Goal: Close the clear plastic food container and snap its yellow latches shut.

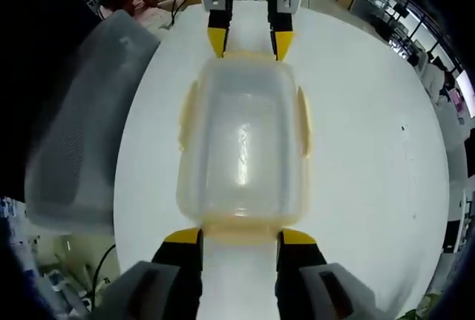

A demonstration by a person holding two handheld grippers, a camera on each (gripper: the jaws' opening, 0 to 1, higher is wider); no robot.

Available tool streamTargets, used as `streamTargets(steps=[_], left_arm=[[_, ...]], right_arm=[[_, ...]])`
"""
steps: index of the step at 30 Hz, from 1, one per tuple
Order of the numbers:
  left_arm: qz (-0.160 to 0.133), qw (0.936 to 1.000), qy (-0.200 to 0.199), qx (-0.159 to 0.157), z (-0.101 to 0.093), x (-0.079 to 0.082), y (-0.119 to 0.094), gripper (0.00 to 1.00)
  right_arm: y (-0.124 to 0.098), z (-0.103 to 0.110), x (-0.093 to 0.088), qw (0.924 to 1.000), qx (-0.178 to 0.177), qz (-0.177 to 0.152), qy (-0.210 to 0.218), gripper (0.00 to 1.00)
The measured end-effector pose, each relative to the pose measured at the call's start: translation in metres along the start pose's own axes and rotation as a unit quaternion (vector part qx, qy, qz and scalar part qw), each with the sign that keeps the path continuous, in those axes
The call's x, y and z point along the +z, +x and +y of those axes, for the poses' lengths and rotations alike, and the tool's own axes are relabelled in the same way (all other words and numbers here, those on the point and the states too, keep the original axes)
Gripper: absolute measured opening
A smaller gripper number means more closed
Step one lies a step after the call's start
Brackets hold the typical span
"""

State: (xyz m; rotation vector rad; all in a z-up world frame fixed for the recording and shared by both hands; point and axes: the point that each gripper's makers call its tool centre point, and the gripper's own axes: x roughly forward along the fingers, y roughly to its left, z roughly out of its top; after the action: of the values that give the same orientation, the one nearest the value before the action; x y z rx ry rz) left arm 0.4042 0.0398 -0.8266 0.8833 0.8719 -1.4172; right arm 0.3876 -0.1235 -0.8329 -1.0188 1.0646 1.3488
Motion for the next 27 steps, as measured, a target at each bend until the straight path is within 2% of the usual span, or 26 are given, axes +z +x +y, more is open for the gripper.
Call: streamTargets(steps=[5,14,23,27], left_arm=[[-0.005,0.9999,0.005,-0.007,0.0006,-0.0002,0.0003,0.35],[-0.016,0.9998,0.006,-0.006,-0.0007,0.0003,0.0008,0.36],[-0.030,0.9995,-0.004,-0.005,-0.0018,-0.0011,0.0021,0.37],[-0.052,0.9985,-0.016,0.001,-0.0018,-0.0006,0.0002,0.41]], right_arm=[[0.0029,0.0020,-0.0011,0.9999,0.009,0.008,0.007,0.36],[0.0040,0.0042,-0.0025,0.9999,-0.004,0.015,0.006,0.36],[0.0035,0.0026,-0.0026,0.9997,-0.021,0.008,0.004,0.37],[0.0050,0.0034,-0.0054,0.9996,-0.028,-0.002,0.002,0.48]])
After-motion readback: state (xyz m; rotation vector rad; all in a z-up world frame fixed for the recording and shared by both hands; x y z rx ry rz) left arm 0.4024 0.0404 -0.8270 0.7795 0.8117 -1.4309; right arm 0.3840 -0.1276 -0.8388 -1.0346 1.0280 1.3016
